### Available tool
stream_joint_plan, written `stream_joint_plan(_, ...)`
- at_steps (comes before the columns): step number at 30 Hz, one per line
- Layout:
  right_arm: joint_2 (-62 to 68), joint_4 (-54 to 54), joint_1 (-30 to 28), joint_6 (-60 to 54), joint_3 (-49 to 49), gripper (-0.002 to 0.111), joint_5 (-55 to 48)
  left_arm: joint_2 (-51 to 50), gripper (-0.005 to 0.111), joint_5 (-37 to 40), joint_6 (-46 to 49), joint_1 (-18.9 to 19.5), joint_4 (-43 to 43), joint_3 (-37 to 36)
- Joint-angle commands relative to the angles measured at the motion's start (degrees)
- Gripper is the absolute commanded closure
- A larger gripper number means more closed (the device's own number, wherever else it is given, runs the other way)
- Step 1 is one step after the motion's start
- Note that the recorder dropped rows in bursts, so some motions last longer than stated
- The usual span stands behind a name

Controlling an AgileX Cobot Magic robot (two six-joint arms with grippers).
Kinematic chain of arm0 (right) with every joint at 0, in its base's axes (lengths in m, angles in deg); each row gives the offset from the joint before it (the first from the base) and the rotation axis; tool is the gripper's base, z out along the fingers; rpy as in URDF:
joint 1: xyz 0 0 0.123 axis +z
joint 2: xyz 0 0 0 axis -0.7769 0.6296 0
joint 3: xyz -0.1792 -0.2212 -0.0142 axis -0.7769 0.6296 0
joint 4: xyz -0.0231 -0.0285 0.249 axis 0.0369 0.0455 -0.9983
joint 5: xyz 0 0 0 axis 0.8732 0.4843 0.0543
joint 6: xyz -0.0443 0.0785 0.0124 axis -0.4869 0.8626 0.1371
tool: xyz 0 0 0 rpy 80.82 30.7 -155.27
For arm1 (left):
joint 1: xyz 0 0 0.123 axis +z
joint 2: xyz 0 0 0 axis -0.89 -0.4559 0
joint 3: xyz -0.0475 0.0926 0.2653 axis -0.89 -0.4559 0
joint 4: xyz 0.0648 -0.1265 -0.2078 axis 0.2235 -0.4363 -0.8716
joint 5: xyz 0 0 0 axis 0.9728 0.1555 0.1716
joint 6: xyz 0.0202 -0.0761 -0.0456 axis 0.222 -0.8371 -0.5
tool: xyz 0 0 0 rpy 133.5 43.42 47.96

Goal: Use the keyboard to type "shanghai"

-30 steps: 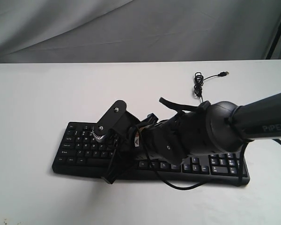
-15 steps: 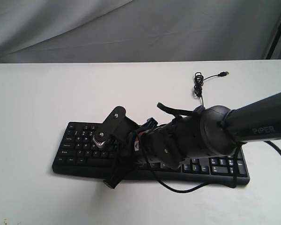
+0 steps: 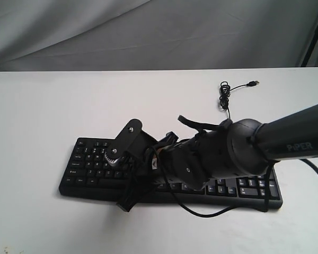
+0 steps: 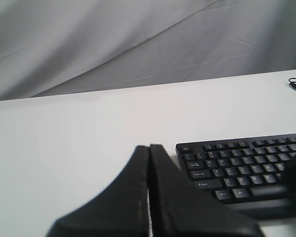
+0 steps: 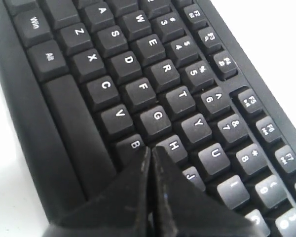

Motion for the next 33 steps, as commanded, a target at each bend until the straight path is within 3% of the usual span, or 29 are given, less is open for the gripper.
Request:
stream_joint_plan(1,-1.91,-0.48,0.03,-0.50,-0.97,0.108,-0.96,0.20,0.107,-0.27,-0.16,-0.23,0.04,-0.25)
stream_joint_plan(10,2.89,-0.48,0.31,-0.50,-10.40,0.108,-7.74,0.20,0.107,-0.27,-0.16,-0.23,0.04,-0.25)
stream_joint_plan(33,6.61,-0.60,0.21,-1.19,-10.99,0.108,-8.65,0.20,0.107,-0.27,-0.16,-0.23,0.04,-0.25)
